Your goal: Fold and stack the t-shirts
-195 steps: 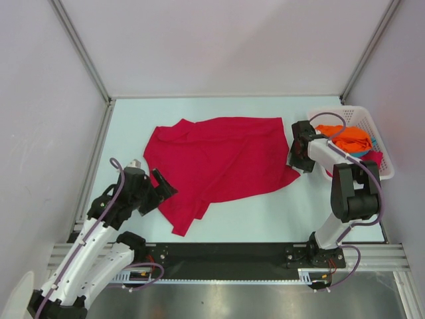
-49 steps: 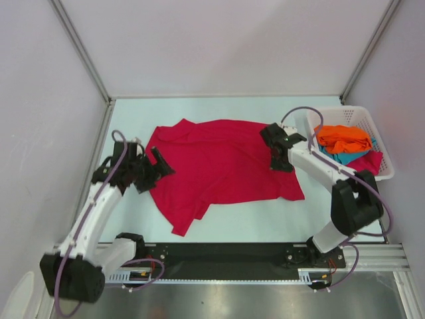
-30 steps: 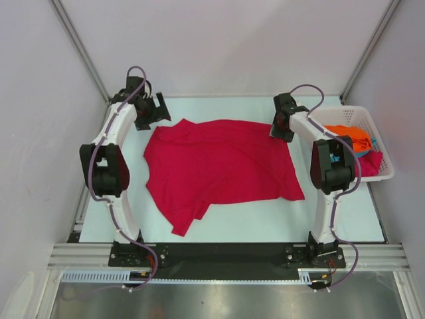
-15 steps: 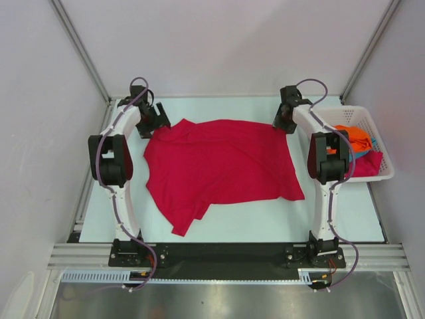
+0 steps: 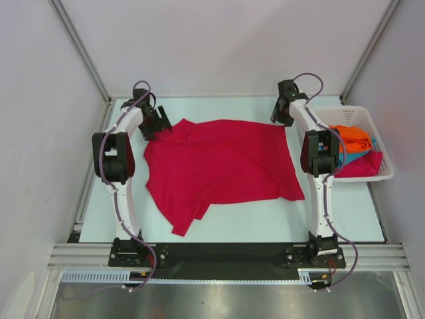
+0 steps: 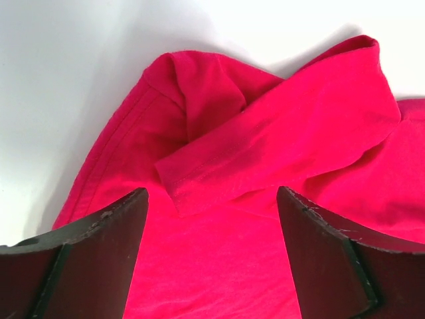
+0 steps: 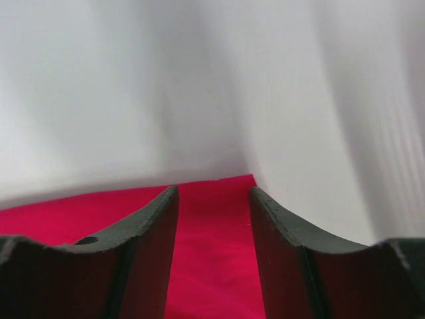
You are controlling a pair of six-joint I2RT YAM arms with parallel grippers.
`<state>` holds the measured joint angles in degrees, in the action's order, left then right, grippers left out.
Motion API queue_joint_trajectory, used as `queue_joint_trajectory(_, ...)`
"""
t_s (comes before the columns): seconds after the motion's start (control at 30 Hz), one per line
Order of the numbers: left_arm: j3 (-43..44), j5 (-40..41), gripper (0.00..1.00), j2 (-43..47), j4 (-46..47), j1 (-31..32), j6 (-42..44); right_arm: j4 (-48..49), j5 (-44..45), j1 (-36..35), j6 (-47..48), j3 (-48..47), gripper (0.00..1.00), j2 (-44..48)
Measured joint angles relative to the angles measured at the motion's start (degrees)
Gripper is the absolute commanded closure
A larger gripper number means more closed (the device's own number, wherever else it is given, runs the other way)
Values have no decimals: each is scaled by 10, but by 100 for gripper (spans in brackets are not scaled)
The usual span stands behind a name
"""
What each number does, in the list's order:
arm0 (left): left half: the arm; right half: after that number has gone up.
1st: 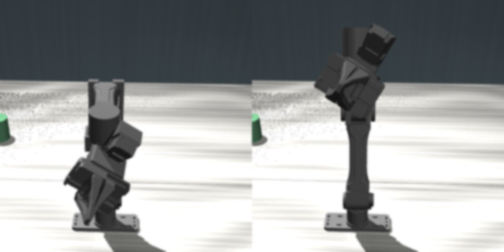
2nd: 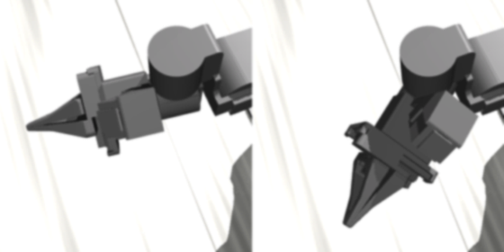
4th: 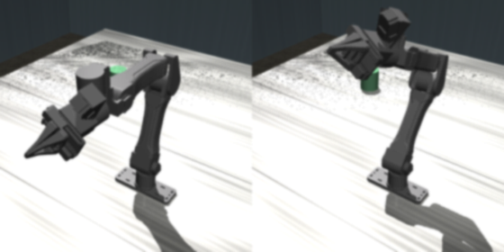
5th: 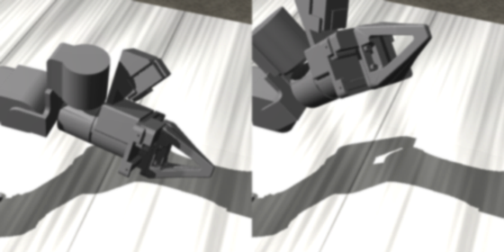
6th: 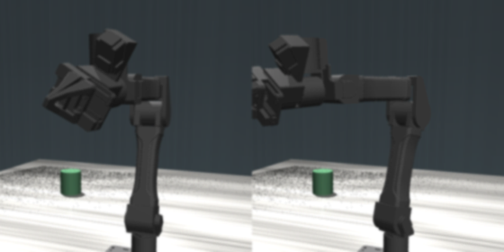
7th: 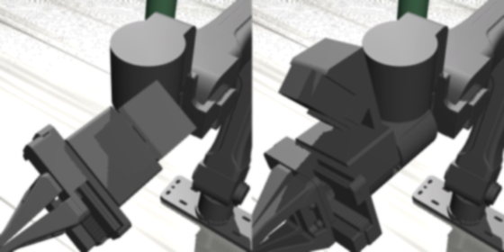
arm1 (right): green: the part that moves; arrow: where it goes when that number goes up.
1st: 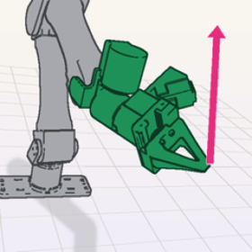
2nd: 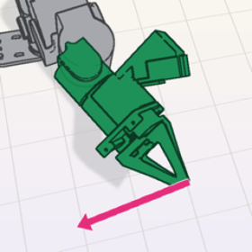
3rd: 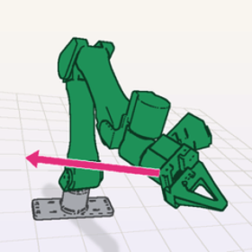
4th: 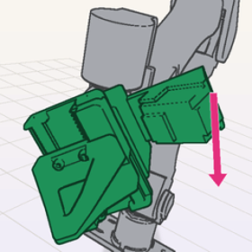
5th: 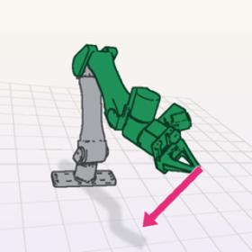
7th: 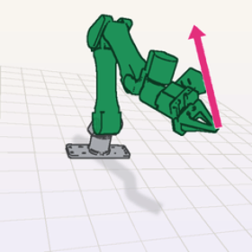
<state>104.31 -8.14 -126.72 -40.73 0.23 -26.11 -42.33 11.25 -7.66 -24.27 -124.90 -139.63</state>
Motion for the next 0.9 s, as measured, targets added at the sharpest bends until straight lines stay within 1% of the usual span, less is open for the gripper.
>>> queue_joint_trajectory(0.1, 0, -1, 20, -2, 4, 0, -3, -7, 4, 7, 4, -3, 48, -6)
queue_joint_trajectory(0.17, 0, -2, 25, -3, 7, 0, -4, -8, 5, 12, 5, -3, 51, -8)
queue_joint_trajectory(0.2, 0, -2, 28, -3, 8, 0, -4, -8, 7, 15, 6, -3, 54, -9)
queue_joint_trajectory(0.23, 0, -3, 34, -4, 9, 0, -4, -8, 7, 17, 6, -3, 60, -9)
queue_joint_trajectory(0.27, 0, -5, 36, -6, 10, 0, -5, -8, 8, 19, 7, -3, 66, -10)
queue_joint_trajectory(0.3, 0, -7, 43, -7, 10, 0, -7, -8, 7, 21, 8, -3, 80, -10)
queue_joint_trajectory(0.37, 0, -10, 52, -11, 12, 0, -9, -4, 7, 24, 13, 1, 90, -11)
queue_joint_trajectory(0.4, 0, -12, 62, -13, 12, 0, -9, -3, 4, 24, 12, 4, 92, -11)
queue_joint_trajectory(0.47, 0, -13, 71, -16, 13, 0, -11, -1, 0, 25, 15, 9, 94, -11)
queue_joint_trajectory(0.5, 0, -13, 81, -18, 14, 0, -11, 0, -2, 25, 16, 11, 100, -11)
queue_joint_trajectory(0.57, 1, -14, 91, -21, 15, 0, -11, 2, -5, 25, 19, 15, 100, -11)
queue_joint_trajectory(0.6, 1, -14, 100, -22, 16, 0, -10, 2, -8, 25, 20, 16, 100, -11)
queue_joint_trajectory(0.9, 1, -8, 100, -23, 16, 0, -8, 44, -23, 23, 26, 57, 100, 3)
